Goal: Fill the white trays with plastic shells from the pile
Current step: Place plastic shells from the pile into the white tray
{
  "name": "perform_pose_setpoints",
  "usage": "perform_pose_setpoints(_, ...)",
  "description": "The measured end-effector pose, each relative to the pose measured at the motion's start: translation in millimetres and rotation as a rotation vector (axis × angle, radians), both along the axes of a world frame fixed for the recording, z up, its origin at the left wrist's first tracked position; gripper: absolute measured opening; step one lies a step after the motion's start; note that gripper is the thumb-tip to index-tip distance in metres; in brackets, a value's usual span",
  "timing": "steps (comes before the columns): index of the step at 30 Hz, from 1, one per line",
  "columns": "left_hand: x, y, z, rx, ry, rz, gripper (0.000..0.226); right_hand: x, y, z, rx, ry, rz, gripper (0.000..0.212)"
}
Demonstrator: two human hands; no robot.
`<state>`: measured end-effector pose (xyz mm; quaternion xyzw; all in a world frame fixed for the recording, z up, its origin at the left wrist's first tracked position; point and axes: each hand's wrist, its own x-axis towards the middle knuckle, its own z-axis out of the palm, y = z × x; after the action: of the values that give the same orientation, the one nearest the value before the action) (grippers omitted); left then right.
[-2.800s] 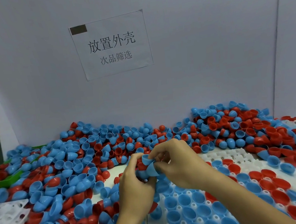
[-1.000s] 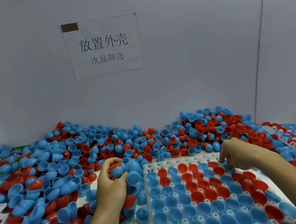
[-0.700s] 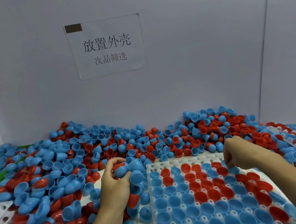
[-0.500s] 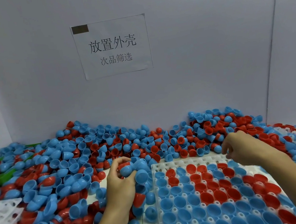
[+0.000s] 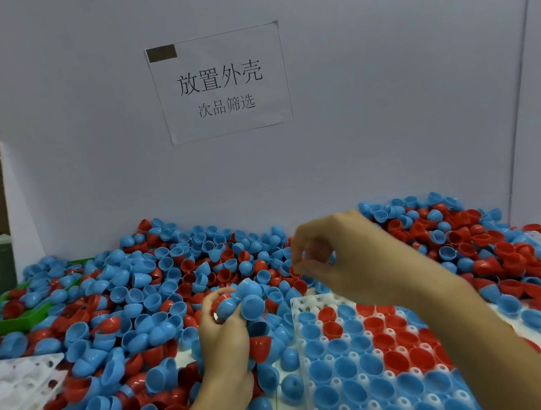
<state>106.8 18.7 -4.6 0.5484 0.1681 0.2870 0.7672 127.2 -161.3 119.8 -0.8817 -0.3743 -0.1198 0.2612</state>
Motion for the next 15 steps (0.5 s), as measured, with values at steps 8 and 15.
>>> perform_pose_setpoints(8,-1.2,0.0,3.5,-0.070,-0.016,-0.024,0.031,-14.5,44.4,-39.7,-0.198,-0.126,0.091,0.025)
perform_pose_setpoints(15,0.5,-4.5,0.2,-0.083,-0.007,-0.106,0.029,-10.9,49.0,-44.4,-0.234,-0.224,0.030,0.022)
